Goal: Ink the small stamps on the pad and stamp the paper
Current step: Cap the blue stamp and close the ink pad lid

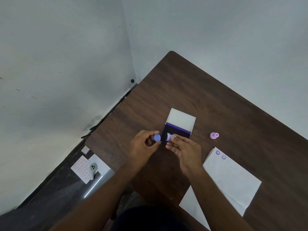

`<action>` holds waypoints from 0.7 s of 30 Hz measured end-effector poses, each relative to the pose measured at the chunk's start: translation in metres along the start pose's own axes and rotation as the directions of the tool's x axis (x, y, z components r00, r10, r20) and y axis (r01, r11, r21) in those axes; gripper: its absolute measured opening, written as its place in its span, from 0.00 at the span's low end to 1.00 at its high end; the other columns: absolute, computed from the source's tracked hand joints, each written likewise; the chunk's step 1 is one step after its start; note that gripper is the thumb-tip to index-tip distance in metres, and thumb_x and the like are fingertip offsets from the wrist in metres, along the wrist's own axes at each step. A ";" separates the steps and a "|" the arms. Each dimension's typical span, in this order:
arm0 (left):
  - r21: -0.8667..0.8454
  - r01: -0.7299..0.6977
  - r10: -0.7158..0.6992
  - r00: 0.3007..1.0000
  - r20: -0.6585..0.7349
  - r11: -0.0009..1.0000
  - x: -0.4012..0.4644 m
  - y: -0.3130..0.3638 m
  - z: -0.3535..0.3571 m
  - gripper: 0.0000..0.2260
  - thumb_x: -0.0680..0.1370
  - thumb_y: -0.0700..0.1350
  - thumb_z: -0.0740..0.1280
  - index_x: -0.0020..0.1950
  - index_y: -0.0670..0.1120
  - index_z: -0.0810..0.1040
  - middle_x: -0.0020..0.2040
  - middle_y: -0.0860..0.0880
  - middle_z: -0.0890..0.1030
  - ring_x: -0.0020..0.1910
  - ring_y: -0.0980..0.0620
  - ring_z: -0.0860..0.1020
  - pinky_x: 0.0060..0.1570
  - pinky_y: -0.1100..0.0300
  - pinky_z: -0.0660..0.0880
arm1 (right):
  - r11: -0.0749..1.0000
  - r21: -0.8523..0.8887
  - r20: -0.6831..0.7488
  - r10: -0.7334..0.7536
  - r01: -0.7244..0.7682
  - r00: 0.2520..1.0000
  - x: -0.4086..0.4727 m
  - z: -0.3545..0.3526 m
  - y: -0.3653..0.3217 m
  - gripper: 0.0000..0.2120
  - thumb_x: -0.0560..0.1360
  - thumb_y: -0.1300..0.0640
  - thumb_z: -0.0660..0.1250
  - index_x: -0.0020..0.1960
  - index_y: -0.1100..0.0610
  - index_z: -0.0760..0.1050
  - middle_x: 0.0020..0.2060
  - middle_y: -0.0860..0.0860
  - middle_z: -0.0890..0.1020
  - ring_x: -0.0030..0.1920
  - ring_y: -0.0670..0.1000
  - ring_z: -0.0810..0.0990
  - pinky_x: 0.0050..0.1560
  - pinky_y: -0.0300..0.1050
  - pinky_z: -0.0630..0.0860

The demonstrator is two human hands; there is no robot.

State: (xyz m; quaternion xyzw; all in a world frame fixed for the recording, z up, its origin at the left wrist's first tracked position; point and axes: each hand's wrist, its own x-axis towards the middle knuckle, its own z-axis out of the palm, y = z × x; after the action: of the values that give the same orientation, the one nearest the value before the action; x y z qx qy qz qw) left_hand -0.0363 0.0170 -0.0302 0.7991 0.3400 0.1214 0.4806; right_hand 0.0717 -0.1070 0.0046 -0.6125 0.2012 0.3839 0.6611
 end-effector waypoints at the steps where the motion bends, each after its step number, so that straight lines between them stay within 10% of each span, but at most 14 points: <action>1: -0.007 0.011 -0.011 1.000 0.023 1.000 0.000 0.002 0.001 0.16 0.69 0.45 0.76 0.56 0.51 0.80 0.47 0.59 0.78 0.47 0.64 0.78 0.46 0.75 0.74 | 1.000 0.003 0.003 0.007 -0.007 1.000 -0.001 0.001 0.000 0.08 0.70 0.65 0.73 0.49 0.63 0.83 0.43 0.60 0.86 0.43 0.60 0.86 0.42 0.48 0.84; 21: -0.133 0.039 -0.021 0.990 0.138 0.990 0.004 0.029 -0.006 0.18 0.68 0.40 0.76 0.57 0.42 0.81 0.53 0.47 0.84 0.49 0.59 0.82 0.53 0.68 0.77 | 0.999 -0.037 0.044 0.034 -0.032 0.998 -0.003 0.004 0.003 0.10 0.68 0.64 0.74 0.49 0.63 0.82 0.41 0.59 0.86 0.42 0.60 0.86 0.42 0.47 0.84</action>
State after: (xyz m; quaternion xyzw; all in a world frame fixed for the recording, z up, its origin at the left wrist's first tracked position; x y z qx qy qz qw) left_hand -0.0240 0.0152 -0.0030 0.7659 0.3094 0.0821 0.5577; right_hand 0.0666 -0.1036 0.0058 -0.6123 0.1894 0.4119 0.6478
